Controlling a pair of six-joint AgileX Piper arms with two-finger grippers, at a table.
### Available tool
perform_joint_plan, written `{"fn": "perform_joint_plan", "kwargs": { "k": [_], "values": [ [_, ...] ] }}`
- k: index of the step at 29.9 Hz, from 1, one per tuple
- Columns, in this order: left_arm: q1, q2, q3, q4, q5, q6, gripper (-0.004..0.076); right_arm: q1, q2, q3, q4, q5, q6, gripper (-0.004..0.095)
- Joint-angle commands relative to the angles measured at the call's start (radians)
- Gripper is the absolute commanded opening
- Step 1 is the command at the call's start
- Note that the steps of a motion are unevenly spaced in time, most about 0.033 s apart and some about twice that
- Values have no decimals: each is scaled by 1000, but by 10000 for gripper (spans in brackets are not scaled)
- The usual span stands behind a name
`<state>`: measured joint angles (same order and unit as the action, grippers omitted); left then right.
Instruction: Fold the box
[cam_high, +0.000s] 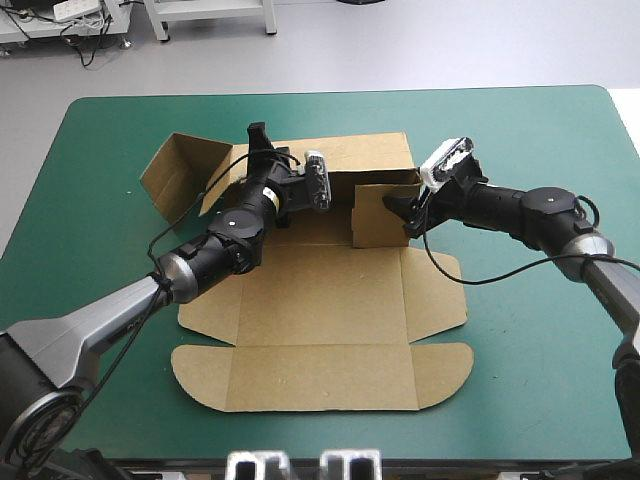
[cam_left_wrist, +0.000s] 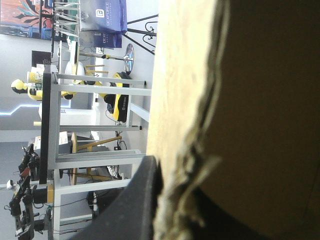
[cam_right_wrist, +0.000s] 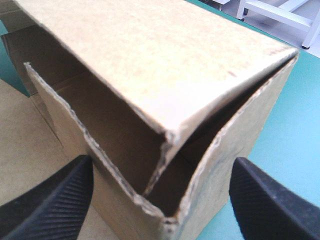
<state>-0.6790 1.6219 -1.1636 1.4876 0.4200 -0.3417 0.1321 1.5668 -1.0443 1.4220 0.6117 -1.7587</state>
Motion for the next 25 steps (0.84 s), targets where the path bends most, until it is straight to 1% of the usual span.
{"fn": "perform_joint_plan", "kwargs": {
  "k": [1, 4, 6, 8, 10, 11, 14, 17, 19, 21, 25],
  "values": [
    [-36, -35, -27, -46, -51, -7, 14, 1, -44, -34, 53, 8, 35, 594],
    [-38, -35, -27, -44, -58, 13, 18, 1, -44, -34, 49, 49, 38, 490],
    [-38, -35, -27, -48, -56, 13, 46, 1, -44, -28, 49, 61, 40, 421],
    [-38, -37, -27, -55, -54, 8, 103, 1, -39, -22, 36, 66, 40, 336],
    [-38, -44, -27, -75, -65, -2, 170, 1, -33, -22, 29, 76, 40, 228],
    [-38, -48, -27, -94, -79, -2, 211, 1, -29, -22, 29, 78, 40, 146],
    [-38, -62, -27, -113, -88, -2, 323, 1, -25, -24, 32, 69, 34, -25],
    [-38, -79, -27, -135, -95, -7, 408, 1, -25, -34, 30, 64, 43, -23],
    [-38, -96, -27, -167, -126, -7, 440, 1, -25, -52, 25, 33, 93, -23],
    [-50, -118, -27, -190, -148, -7, 447, 1, -25, -72, 10, -8, 138, -23],
    [-120, -170, -27, -186, -148, 3, 447, 1, -25, -126, -76, -116, 224, -23]
  ]
}}
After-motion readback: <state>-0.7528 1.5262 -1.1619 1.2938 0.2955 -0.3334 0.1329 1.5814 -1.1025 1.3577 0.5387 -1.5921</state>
